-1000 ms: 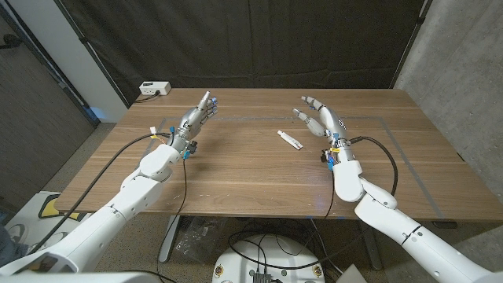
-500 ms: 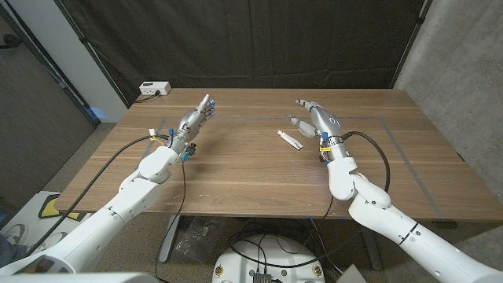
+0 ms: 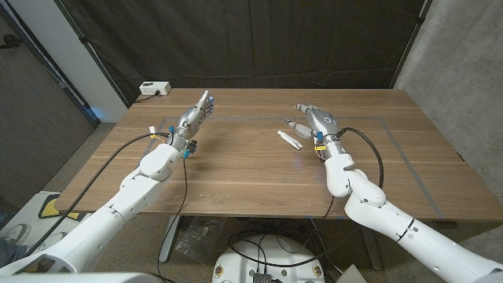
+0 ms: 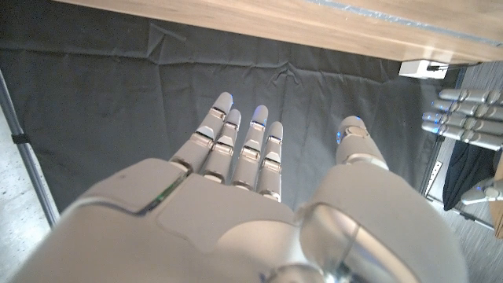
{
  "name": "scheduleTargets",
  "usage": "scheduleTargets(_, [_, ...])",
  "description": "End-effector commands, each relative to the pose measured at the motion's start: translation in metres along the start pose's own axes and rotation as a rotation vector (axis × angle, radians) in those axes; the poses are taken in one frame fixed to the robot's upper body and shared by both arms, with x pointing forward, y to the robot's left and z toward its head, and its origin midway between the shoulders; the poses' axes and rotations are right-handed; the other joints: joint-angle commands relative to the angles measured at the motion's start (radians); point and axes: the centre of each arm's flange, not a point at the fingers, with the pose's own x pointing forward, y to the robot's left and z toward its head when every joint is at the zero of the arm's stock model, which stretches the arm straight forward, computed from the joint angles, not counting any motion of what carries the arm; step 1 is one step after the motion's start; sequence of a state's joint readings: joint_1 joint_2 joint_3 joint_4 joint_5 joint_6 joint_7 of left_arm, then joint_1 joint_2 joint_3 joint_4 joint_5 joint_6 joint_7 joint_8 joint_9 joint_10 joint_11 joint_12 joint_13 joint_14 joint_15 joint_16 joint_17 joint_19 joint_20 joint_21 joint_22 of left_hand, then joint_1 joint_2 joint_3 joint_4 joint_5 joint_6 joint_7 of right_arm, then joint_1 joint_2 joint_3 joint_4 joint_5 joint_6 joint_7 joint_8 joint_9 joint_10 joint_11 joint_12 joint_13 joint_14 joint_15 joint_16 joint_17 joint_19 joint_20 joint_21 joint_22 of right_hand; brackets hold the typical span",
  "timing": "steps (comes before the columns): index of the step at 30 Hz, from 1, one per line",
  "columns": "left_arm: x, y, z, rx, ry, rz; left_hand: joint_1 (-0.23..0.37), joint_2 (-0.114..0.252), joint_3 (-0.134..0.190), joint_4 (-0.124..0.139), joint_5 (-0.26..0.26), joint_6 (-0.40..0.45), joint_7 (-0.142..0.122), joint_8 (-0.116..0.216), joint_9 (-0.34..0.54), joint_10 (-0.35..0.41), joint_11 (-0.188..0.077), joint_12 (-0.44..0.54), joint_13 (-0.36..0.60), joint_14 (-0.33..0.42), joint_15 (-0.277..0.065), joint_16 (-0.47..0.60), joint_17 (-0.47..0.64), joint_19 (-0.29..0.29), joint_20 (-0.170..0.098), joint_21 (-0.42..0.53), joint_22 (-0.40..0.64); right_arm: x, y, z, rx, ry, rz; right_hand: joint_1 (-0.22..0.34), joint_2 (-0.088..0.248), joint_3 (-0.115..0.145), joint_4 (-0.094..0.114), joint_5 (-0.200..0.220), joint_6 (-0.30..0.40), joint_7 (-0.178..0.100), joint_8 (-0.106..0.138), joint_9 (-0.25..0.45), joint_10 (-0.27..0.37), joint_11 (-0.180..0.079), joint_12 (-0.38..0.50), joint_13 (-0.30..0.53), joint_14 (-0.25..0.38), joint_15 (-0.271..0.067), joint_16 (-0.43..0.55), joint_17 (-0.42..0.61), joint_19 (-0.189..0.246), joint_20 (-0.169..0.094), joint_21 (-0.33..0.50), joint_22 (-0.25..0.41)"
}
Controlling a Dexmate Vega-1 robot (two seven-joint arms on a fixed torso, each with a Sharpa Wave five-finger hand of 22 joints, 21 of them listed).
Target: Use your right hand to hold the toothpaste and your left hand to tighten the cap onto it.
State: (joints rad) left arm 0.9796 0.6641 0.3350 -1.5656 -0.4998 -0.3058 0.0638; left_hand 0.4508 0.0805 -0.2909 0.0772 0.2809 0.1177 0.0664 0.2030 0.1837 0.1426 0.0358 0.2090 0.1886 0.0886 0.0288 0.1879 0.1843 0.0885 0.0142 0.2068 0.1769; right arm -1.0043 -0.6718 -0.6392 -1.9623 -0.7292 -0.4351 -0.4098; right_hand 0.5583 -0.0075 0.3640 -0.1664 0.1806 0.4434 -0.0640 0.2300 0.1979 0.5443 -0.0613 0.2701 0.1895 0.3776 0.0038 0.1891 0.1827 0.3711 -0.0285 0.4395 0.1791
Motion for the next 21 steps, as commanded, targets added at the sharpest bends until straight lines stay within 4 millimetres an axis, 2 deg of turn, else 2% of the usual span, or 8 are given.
scheduleTargets(1, [0.000,0.003,0.007,0.029,-0.022,-0.002,-0.002,0.007,-0.007,0.004,-0.001,-0.010,-0.002,-0.005,0.003,-0.002,-0.007,-0.002,0.002,-0.006,0.001,-0.004,0.001,-0.002,0.001,-0.002,0.003,0.002,0.014,0.001,-0.101,0.036,0.058,0.011,-0.004,-0.005,0.000,-0.001,0.003,0.003,0.001,0.004,0.011,-0.002,0.007,0.003,0.014,-0.005,0.011,0.003,0.006,-0.004,-0.006,0.003])
scheduleTargets(9, [-0.002,0.002,0.002,0.025,0.015,-0.027,0.004,0.008,-0.006,0.001,-0.001,-0.011,-0.003,-0.005,0.003,0.008,-0.009,0.001,0.003,0.001,-0.003,-0.001,0.001,-0.003,0.005,-0.002,0.004,0.004,0.037,0.001,-0.131,0.073,0.086,0.021,-0.010,-0.008,0.000,0.000,0.016,-0.003,0.004,0.005,0.029,-0.011,0.012,0.004,0.027,-0.010,0.013,0.003,0.009,-0.003,-0.008,0.003])
scheduleTargets(16, [-0.007,0.003,0.005,0.037,0.010,-0.021,0.008,0.009,-0.005,0.000,-0.002,-0.003,-0.007,-0.002,0.003,0.017,-0.013,0.004,0.003,0.010,-0.005,0.003,0.000,0.000,0.008,-0.001,0.004,0.005,0.054,-0.009,-0.121,0.134,0.142,0.036,-0.010,-0.007,-0.002,0.002,0.024,-0.009,0.006,0.005,0.044,-0.017,0.016,0.004,0.039,-0.016,0.015,0.003,0.015,-0.004,-0.009,0.003])
scheduleTargets(21, [-0.007,0.000,-0.005,0.002,0.022,-0.012,0.011,0.010,-0.004,-0.001,-0.002,-0.002,-0.009,-0.002,0.003,0.020,-0.011,0.004,0.003,0.017,-0.005,0.005,0.000,0.001,0.009,-0.001,0.004,0.005,0.061,-0.016,-0.107,0.180,0.164,0.044,-0.021,-0.011,-0.003,0.003,0.035,0.003,0.008,0.005,0.046,-0.014,0.015,0.004,0.036,-0.011,0.010,0.002,0.013,0.000,-0.012,0.003])
